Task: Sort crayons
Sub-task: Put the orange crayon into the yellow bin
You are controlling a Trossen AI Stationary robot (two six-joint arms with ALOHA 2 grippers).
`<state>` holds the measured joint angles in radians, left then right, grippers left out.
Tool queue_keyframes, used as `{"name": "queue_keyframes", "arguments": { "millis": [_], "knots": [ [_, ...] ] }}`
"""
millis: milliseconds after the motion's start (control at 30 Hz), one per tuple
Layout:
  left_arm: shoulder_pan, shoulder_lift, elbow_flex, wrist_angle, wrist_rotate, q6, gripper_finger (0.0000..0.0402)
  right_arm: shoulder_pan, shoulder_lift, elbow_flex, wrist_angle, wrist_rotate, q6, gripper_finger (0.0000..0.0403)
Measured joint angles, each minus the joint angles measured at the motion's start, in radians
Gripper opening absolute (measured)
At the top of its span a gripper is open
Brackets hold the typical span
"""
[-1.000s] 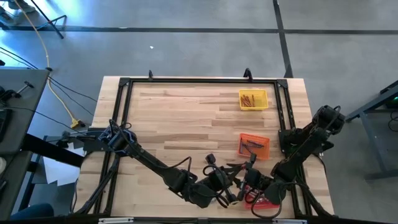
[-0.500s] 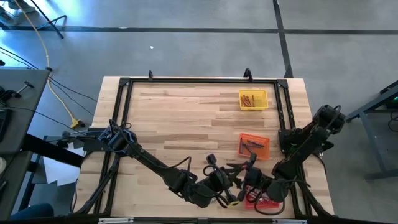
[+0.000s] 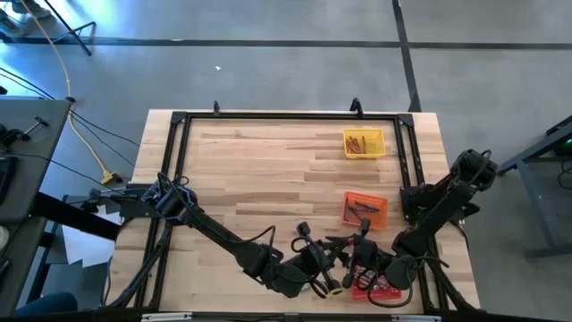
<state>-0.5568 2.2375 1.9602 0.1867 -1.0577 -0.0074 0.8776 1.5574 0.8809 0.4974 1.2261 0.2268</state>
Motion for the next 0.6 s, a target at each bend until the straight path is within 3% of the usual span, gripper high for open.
{"name": "queue_keyframes", "arguments": {
  "millis": [133,600],
  "knots": [
    [-0.002,0.0,0.0,-0.001,0.0,0.001,0.0,0.0,0.0,0.0,0.001,0.008,0.0,0.0013],
    [-0.001,-0.003,0.0,-0.009,0.058,0.014,0.0014,0.0,-0.012,0.0,0.0,-0.002,0.006,0.0004]
  ]
}}
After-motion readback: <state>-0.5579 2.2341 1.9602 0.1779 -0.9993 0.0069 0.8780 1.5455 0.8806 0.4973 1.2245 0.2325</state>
